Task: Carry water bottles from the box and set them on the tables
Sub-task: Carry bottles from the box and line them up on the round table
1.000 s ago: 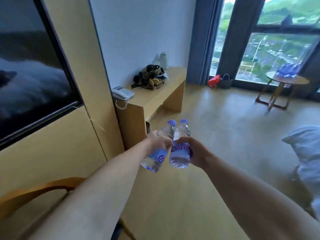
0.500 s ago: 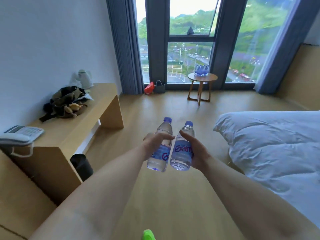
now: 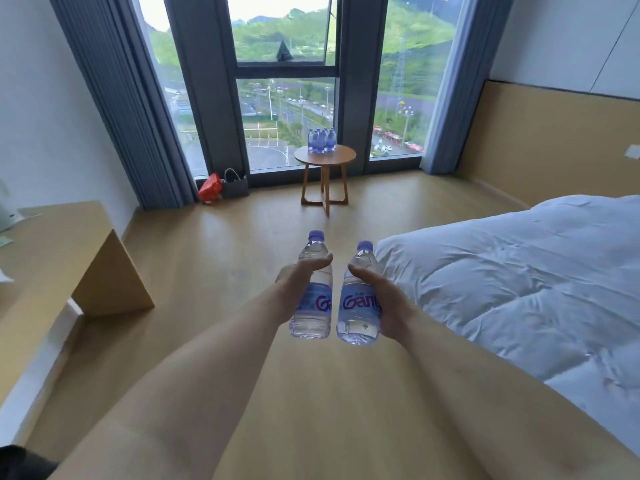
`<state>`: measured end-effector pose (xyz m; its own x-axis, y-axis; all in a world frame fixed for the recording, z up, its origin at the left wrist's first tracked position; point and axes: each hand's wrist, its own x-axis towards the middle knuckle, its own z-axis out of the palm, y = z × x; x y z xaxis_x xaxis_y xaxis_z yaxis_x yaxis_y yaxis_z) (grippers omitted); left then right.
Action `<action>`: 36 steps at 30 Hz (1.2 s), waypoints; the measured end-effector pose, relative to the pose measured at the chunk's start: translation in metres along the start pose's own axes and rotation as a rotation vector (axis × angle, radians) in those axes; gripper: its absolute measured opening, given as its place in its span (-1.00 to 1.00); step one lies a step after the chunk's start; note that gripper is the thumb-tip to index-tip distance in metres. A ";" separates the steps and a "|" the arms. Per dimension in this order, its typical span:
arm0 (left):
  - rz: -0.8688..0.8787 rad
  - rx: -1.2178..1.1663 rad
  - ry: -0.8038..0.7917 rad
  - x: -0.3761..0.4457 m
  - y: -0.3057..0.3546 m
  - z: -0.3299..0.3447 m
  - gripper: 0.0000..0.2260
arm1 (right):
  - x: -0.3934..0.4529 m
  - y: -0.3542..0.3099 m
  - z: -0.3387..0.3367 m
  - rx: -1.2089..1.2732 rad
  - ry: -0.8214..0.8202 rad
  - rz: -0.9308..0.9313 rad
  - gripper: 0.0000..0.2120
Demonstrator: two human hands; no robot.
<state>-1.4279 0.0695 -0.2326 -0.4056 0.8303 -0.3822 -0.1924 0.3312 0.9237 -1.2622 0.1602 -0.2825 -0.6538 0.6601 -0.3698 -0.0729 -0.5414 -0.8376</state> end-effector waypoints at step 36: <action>-0.125 -0.121 -0.109 0.758 0.248 0.022 -0.50 | 0.702 -0.336 -0.130 -0.004 0.081 0.080 -0.32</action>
<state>-1.7632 0.7914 -0.2927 -0.2739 0.8318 -0.4827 -0.3437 0.3841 0.8569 -1.5987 0.8739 -0.3130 -0.5940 0.6551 -0.4669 -0.0194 -0.5919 -0.8058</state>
